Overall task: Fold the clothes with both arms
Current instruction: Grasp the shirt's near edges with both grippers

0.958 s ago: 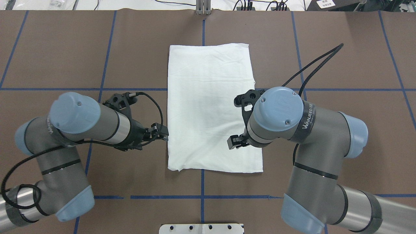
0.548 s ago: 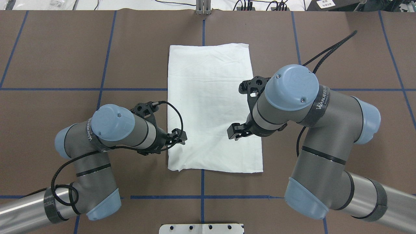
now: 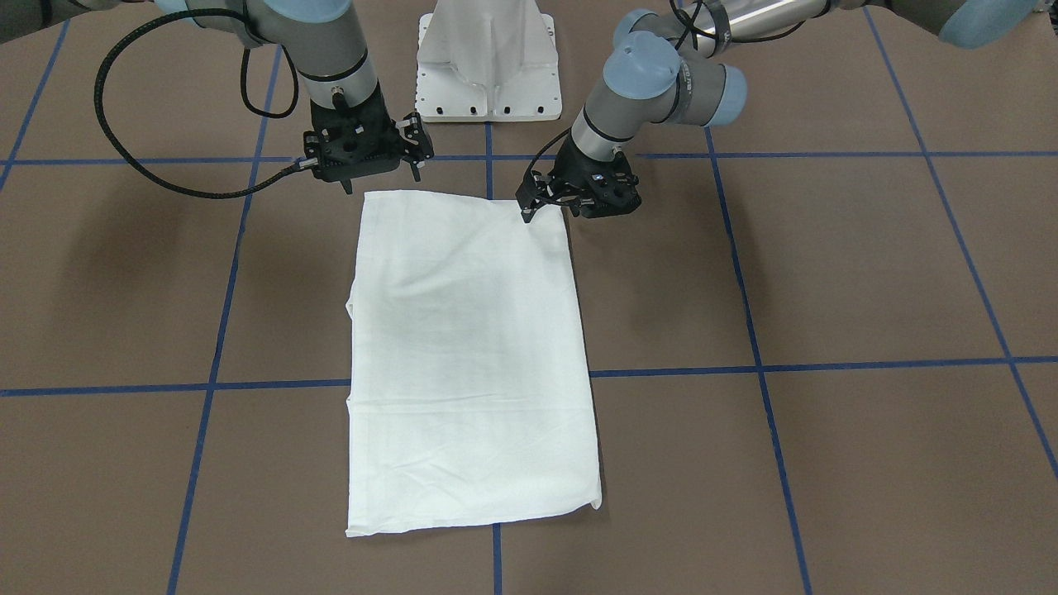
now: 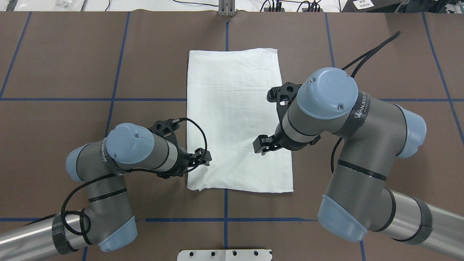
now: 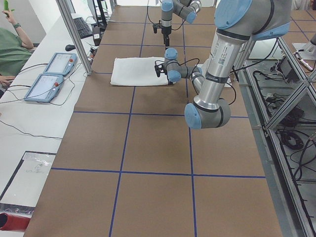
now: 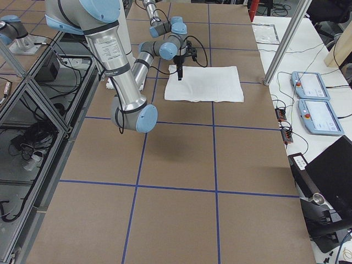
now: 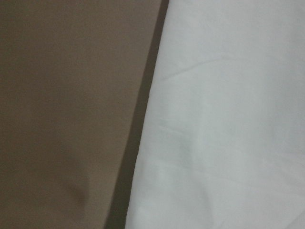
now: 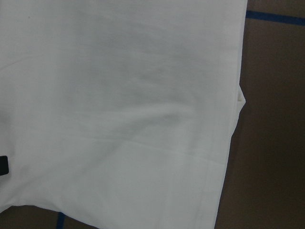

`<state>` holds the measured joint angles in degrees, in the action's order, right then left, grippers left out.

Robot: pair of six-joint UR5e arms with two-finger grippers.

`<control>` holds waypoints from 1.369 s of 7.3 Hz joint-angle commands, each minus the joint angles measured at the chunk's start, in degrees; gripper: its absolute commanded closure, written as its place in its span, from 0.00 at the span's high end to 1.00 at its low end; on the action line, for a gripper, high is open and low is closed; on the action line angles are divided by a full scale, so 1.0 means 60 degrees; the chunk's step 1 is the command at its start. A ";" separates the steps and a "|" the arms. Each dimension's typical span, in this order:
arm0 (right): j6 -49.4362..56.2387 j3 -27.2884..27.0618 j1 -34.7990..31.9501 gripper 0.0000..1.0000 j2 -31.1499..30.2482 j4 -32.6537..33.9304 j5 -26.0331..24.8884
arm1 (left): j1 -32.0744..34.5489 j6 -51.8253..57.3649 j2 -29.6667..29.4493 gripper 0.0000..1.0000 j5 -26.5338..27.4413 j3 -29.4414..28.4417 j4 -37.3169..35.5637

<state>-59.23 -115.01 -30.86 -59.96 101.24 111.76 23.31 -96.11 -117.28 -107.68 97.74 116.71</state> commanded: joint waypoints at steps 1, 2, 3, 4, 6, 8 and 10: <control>-0.0001 -0.0035 -0.0012 1.00 0.0004 0.0001 0.0050 | -0.0411 -0.0198 0.0020 0.94 0.0003 -0.0001 -0.0013; -0.0015 -0.0050 -0.0041 1.00 0.0004 -0.0013 0.0152 | -0.0399 -0.0358 0.0020 0.85 -0.0012 0.0028 -0.0042; -0.0117 -0.0079 -0.0056 1.00 0.0004 0.0001 0.0211 | -0.0399 -0.0446 0.0035 0.76 -0.0012 0.0072 -0.0043; -0.0161 -0.0093 -0.0071 1.00 0.0004 -0.0013 0.0240 | -0.0399 -0.0447 0.0035 0.72 -0.0041 0.0261 -0.0362; -0.0147 -0.0079 -0.0144 1.00 -0.0026 0.0001 0.0241 | -0.0399 -0.0418 0.0035 0.69 -0.0055 0.0614 -0.0877; -0.0147 -0.0064 -0.0144 1.00 -0.0026 0.0001 0.0241 | -0.0399 -0.0418 0.0049 0.68 -0.0026 0.0599 -0.0863; -0.0147 -0.0050 -0.0144 1.00 -0.0069 0.0001 0.0241 | -0.0413 -0.0360 0.0050 0.67 -0.0026 0.0468 -0.0834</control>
<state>-60.12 -115.39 -31.72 -60.25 101.25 113.20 20.86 -98.46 -117.00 -107.85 100.95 111.66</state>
